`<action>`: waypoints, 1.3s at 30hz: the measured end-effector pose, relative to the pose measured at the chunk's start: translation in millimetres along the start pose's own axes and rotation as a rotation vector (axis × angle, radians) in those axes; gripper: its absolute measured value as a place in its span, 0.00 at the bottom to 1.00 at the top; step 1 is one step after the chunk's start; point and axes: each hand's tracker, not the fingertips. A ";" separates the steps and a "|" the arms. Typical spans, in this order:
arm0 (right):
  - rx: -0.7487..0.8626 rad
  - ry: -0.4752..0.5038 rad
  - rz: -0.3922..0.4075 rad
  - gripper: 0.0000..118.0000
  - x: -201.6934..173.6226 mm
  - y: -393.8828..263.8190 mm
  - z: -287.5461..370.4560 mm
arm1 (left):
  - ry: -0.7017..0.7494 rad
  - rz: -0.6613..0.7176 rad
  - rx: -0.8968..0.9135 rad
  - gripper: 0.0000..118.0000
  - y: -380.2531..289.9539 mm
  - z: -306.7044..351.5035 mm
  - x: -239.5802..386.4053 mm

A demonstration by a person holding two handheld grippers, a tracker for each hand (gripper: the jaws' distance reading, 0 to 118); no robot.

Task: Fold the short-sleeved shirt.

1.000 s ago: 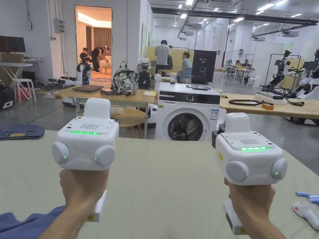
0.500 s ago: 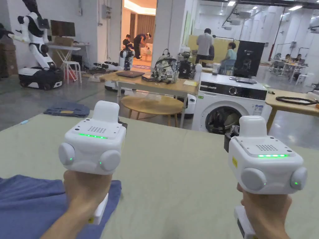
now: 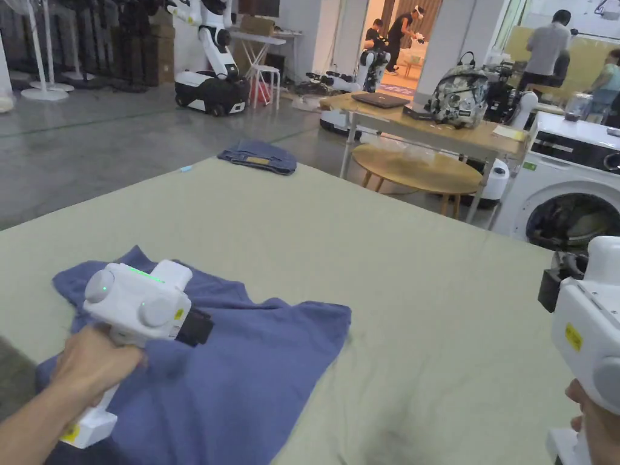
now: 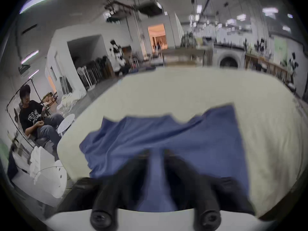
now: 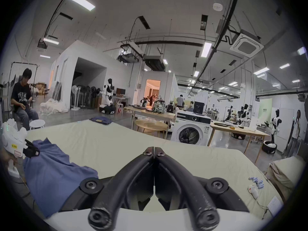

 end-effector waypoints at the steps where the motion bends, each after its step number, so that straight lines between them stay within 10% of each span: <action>1: -0.006 -0.002 0.000 0.00 -0.6 -2.6 -1.9 | -0.049 0.018 -0.032 1.00 -4.4 -5.6 -1.7; 15: -0.077 -0.042 -0.009 0.00 10.7 -21.8 -11.0 | -0.109 -0.036 -0.090 0.92 -21.8 -29.7 33.3; 22: -0.096 -0.042 -0.047 0.00 21.0 -30.5 -2.4 | -0.128 -0.042 -0.078 0.05 -21.8 -32.7 27.7; 39: -0.062 -0.074 -0.107 0.00 57.9 -26.7 12.1 | -0.148 0.085 0.474 0.00 42.3 144.0 15.4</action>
